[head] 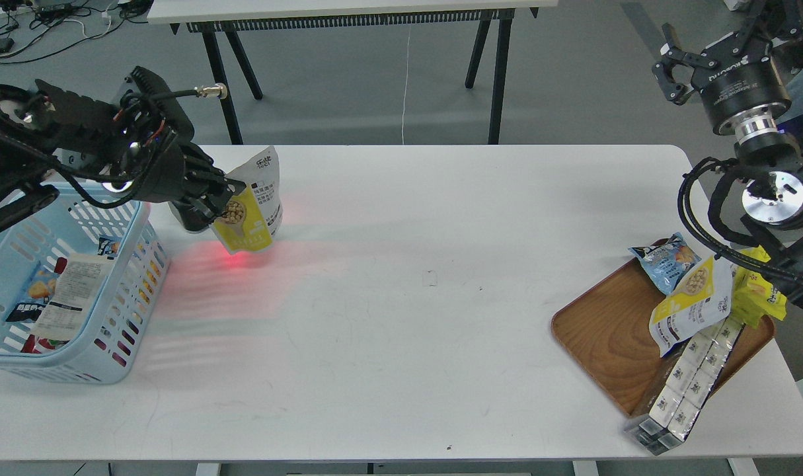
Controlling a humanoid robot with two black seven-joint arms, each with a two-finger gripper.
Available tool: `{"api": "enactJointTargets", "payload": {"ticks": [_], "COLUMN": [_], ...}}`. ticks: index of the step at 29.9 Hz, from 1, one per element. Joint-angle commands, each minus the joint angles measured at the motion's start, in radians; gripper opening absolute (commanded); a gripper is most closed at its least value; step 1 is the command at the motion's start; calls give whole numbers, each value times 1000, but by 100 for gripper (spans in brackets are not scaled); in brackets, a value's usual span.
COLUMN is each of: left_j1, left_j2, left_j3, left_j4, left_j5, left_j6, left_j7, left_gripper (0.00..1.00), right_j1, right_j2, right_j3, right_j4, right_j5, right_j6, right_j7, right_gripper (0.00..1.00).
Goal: Scan snack and place in basket
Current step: 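Lift the pouch with the left gripper and hold it before the scanner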
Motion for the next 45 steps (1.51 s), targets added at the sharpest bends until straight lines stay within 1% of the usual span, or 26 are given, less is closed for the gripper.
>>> {"api": "enactJointTargets", "payload": {"ticks": [1, 10, 14, 34, 39, 45], "left_j1": [6, 6, 5, -1, 0, -1], "left_j2": [3, -5, -6, -14, -25, -29], "left_j3": [0, -9, -8, -17, -46, -48], "left_j4": [-12, -15, -41, -96, -96, -90], "left_j5": [0, 0, 0, 0, 0, 0], "left_j6": [0, 0, 0, 0, 0, 0], "left_j7": [0, 0, 0, 0, 0, 0], "left_gripper": [0, 0, 0, 0, 0, 0], "right_j1": [-1, -1, -1, -1, -1, -1], "right_j2": [0, -3, -3, -5, -5, -6], "right_j3": [0, 0, 0, 2, 3, 23], "right_j4": [0, -2, -2, -3, -3, -3], "right_j5": [1, 0, 1, 0, 1, 1], "right_j6": [0, 0, 0, 0, 0, 0], "right_j7": [0, 0, 0, 0, 0, -2], "right_gripper": [99, 99, 99, 99, 99, 99]}}
